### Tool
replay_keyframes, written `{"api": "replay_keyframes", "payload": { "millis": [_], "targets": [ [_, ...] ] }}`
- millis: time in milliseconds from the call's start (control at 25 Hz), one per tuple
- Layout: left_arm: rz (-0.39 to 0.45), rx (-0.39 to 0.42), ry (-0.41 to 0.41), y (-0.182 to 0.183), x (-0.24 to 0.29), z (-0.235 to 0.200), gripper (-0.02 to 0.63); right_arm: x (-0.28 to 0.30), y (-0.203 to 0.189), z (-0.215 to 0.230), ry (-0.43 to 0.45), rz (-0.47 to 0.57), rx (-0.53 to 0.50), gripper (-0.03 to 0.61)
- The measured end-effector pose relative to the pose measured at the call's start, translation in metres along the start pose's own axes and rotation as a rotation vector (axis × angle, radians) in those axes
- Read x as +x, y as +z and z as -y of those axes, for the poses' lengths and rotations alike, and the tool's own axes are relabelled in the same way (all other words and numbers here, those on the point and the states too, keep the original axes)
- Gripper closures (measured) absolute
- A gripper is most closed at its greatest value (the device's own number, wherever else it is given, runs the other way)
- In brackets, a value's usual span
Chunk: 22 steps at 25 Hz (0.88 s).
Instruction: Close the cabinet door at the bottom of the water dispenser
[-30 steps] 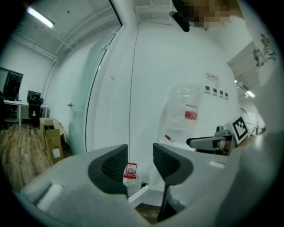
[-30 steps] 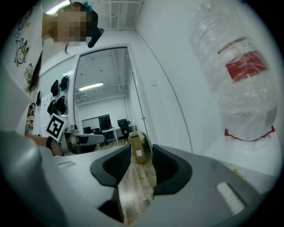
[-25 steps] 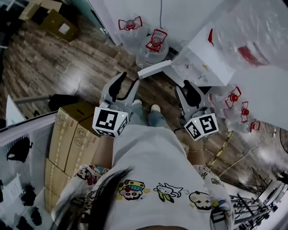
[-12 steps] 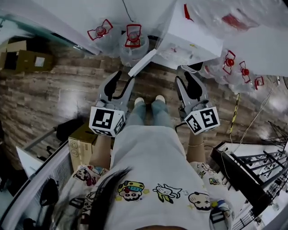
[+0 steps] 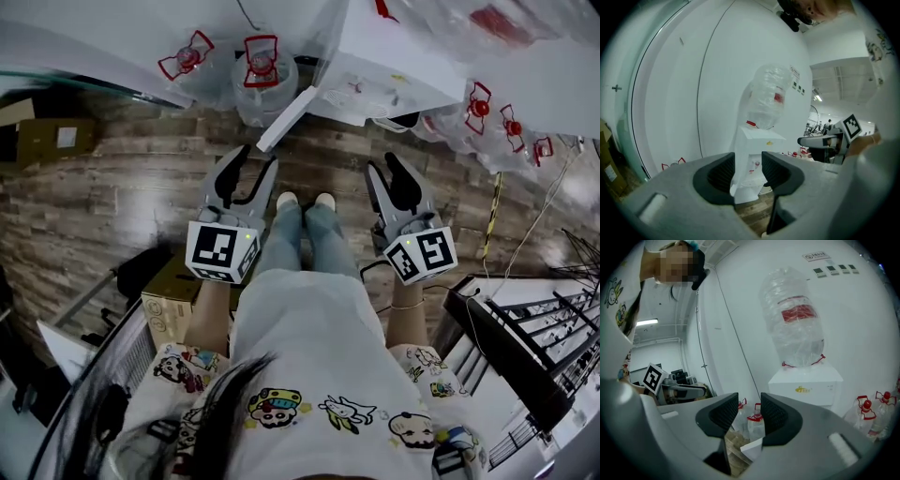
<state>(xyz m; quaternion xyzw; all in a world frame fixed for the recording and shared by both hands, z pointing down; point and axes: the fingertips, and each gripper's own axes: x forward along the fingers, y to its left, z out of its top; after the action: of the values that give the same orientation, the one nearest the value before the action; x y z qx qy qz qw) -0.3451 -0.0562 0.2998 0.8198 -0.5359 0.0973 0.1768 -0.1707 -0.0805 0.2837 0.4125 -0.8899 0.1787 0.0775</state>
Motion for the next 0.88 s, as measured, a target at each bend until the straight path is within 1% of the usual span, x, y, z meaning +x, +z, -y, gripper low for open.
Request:
{"api": "replay_keyframes", "payload": {
  "millis": [120, 280, 440, 640, 880],
  "targets": [
    [-0.020, -0.003, -0.007, -0.016, 0.008, 0.000, 0.442, 0.002, -0.013, 0.008, -0.023, -0.001, 0.026, 0.435],
    [-0.059, -0.006, -0.009, -0.045, 0.020, -0.004, 0.442, 0.009, -0.034, 0.017, -0.030, -0.010, 0.052, 0.434],
    [-0.094, -0.021, -0.001, -0.081, 0.033, -0.012, 0.442, 0.020, -0.059, 0.033, -0.037, -0.029, 0.069, 0.434],
    [-0.131, -0.019, 0.009, -0.124, 0.058, -0.027, 0.442, 0.040, -0.093, 0.051, -0.042, -0.051, 0.085, 0.436],
    [-0.183, -0.019, 0.042, -0.182, 0.086, -0.046, 0.442, 0.056, -0.145, 0.061, -0.043, -0.095, 0.109, 0.436]
  ]
}}
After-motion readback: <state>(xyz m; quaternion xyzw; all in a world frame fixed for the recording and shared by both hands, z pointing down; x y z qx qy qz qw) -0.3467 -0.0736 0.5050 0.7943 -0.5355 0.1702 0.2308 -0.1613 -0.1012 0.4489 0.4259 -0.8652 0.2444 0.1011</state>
